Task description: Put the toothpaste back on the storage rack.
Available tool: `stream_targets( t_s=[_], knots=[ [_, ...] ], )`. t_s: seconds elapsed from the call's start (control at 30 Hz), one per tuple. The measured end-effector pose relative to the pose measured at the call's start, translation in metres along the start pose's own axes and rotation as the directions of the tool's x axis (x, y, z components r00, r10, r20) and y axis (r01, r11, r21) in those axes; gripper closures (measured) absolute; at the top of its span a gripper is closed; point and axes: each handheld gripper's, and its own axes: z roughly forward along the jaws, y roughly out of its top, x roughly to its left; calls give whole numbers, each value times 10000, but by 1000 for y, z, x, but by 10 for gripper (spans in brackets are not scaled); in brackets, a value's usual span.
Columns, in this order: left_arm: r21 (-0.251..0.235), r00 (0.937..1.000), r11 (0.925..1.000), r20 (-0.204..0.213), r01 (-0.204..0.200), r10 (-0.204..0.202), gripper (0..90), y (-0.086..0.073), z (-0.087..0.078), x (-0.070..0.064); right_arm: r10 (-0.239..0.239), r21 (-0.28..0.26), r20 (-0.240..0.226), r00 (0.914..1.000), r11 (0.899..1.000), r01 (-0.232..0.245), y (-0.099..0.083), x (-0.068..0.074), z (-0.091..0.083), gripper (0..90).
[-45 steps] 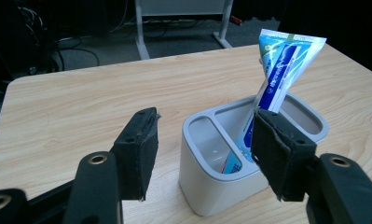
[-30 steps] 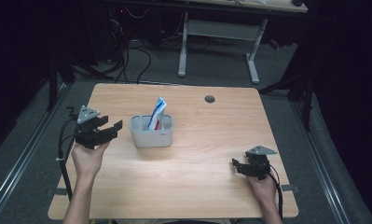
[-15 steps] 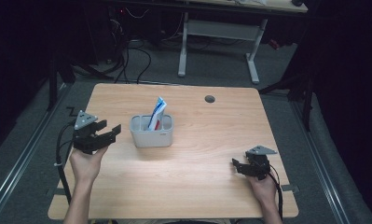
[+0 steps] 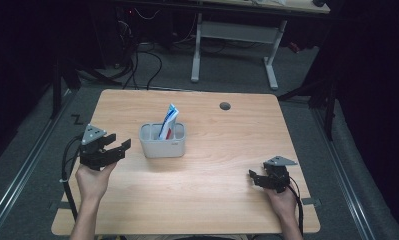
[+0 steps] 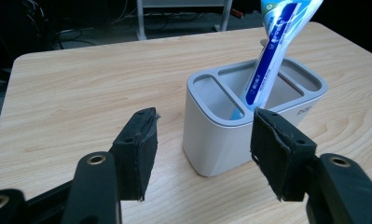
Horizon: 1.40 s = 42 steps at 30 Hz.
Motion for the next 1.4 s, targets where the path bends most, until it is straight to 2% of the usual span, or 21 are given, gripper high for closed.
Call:
stream_targets(
  t_s=[0.3,0.7,1.4],
  knots=[
    [-132,10000,9999,26,-6,6,426,-9,-1,-3,-9,0,1,10000,10000,9,0,0,0,295],
    [3,9991,10000,415,-76,76,427,-22,6,-7,10,3,2,10000,10000,-10,0,0,0,295],
    [384,9992,9991,358,165,-179,428,-48,14,-4,2,3,2,10000,10000,-2,0,0,0,295]
  ],
)
